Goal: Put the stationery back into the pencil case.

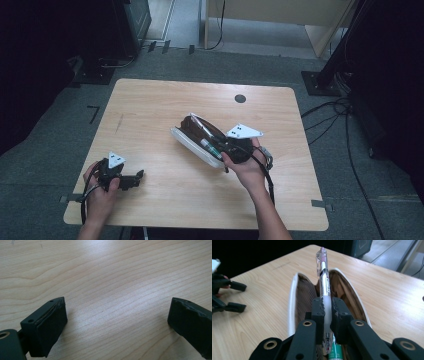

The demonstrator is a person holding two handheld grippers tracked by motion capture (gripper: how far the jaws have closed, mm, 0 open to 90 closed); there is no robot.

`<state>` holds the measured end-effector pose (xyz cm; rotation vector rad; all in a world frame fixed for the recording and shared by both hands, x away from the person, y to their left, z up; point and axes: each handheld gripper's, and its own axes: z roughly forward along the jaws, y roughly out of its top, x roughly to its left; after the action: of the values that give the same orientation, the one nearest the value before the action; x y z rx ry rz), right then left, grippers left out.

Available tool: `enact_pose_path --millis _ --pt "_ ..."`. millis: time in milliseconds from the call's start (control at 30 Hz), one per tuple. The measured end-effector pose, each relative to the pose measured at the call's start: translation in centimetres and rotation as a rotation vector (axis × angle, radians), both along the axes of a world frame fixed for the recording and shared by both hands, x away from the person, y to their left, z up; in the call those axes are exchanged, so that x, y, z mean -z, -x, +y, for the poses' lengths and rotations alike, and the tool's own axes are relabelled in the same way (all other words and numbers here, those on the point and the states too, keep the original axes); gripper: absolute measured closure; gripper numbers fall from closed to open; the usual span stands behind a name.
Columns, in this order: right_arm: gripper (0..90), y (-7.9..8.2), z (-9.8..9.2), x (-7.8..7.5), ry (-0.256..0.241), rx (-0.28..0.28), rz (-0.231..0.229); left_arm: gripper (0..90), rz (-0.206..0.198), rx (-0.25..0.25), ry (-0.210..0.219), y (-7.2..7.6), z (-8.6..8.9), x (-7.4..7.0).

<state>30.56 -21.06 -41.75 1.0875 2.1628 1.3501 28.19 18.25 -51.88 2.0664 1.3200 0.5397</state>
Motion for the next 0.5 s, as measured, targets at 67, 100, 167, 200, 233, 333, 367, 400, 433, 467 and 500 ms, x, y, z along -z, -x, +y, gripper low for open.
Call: enact_pose_path --millis 67,100,167,200,233,333,367,400,433,467,500 --pt "81.3 -0.3 -0.1 0.6 0.006 0.005 0.014 2.5 0.000 0.000 0.000 0.0 0.0 0.0" --pt "81.3 -0.4 -0.1 0.8 0.010 0.005 0.020 2.5 0.000 -0.001 0.001 0.0 0.0 0.0" --pt "81.3 -0.6 -0.1 1.4 0.017 0.007 0.030 2.5 0.000 -0.001 0.001 0.0 0.0 0.0" --pt "81.3 -0.7 -0.1 1.7 0.020 0.008 0.032 2.5 0.000 -0.001 0.001 0.0 0.0 0.0" --pt "81.3 -0.9 -0.1 2.0 0.027 0.007 0.037 2.5 0.000 -0.001 0.001 0.0 0.0 0.0" --pt "81.3 -1.1 0.0 2.7 0.036 0.010 0.051 2.5 0.000 -0.001 0.000 0.0 0.0 0.0" --pt "81.3 -1.2 0.1 3.0 0.041 0.009 0.058 2.5 0.000 -0.001 0.001 0.0 0.0 0.0" --pt "81.3 -1.2 0.1 3.1 0.042 0.008 0.061 2.5 0.001 0.000 -0.001 0.0 0.0 0.0" --pt "81.3 -1.2 0.2 3.4 0.041 0.007 0.067 2.5 0.000 0.000 0.000 0.0 0.0 0.0" --pt "81.2 -1.3 0.2 3.6 0.045 0.007 0.068 2.5 0.000 0.000 0.000 0.0 0.0 0.0" --pt "81.3 -1.3 0.3 3.8 0.046 0.007 0.076 2.5 0.000 0.000 0.000 0.0 0.0 0.0"
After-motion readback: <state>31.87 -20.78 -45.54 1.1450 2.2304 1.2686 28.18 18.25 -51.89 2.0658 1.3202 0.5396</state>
